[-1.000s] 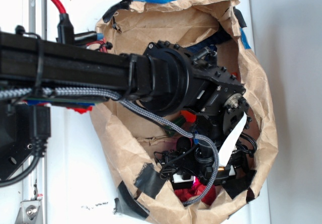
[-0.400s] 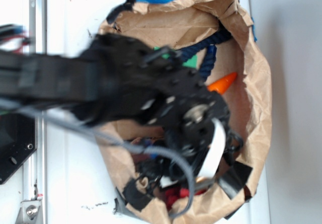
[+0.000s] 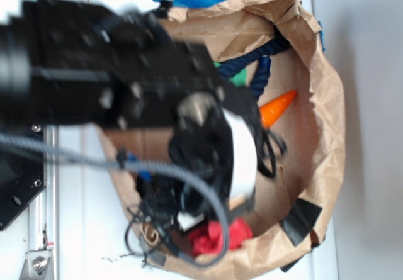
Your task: Grab the red paper.
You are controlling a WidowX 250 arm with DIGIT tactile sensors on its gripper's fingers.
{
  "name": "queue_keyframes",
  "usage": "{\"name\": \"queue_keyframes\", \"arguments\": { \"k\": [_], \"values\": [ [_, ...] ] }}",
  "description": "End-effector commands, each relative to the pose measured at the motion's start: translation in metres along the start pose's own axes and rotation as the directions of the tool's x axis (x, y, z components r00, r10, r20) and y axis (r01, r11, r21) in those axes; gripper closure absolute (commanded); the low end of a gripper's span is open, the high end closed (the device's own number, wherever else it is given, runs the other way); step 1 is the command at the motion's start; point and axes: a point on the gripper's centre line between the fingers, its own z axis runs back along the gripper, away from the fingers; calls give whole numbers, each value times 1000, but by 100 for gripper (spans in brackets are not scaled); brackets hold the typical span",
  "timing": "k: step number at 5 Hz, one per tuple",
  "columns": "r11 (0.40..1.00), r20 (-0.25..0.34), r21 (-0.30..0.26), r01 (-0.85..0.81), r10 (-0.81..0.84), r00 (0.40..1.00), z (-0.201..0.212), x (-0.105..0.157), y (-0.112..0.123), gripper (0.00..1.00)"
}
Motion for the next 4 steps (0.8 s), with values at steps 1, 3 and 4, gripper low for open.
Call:
{"name": "queue_keyframes", "arguments": {
  "k": [1, 3, 4],
  "values": [
    [866, -95, 109, -489, 498, 862, 31, -5, -6, 100],
    [536, -65, 327, -779, 835, 547, 54, -20, 15, 100],
    [480, -78, 373, -794, 869, 489, 56, -13, 11, 100]
  ]
}}
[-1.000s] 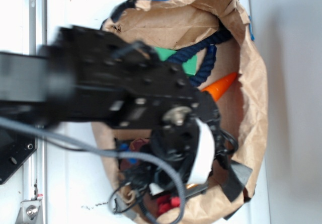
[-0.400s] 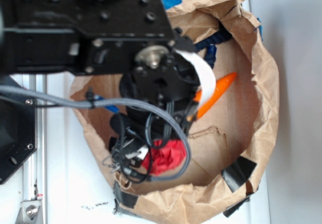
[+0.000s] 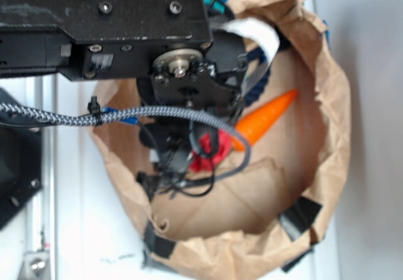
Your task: Grab the red paper.
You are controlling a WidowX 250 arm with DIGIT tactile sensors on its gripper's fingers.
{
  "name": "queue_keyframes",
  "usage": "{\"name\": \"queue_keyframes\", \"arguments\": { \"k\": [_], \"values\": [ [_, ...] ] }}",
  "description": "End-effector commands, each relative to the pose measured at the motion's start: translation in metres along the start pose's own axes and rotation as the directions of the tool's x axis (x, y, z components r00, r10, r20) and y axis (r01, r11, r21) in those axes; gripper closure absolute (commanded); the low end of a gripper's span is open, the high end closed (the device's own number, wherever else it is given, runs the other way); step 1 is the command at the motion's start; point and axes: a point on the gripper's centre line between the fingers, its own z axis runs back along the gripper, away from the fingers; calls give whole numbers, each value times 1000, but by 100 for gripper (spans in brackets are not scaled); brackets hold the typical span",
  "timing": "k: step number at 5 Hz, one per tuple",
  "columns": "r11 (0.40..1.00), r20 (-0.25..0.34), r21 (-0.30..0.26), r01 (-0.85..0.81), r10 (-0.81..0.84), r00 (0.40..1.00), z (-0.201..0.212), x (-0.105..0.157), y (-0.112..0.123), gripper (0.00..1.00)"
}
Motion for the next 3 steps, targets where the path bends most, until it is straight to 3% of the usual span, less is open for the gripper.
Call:
{"name": "queue_keyframes", "arguments": {
  "k": [1, 2, 3],
  "values": [
    [989, -5, 113, -100, 102, 995, 26, 14, -30, 100],
    [989, -12, 128, -71, 74, 997, 26, 8, -33, 100],
    [998, 12, 56, -39, 38, 999, 25, 8, -31, 100]
  ]
}}
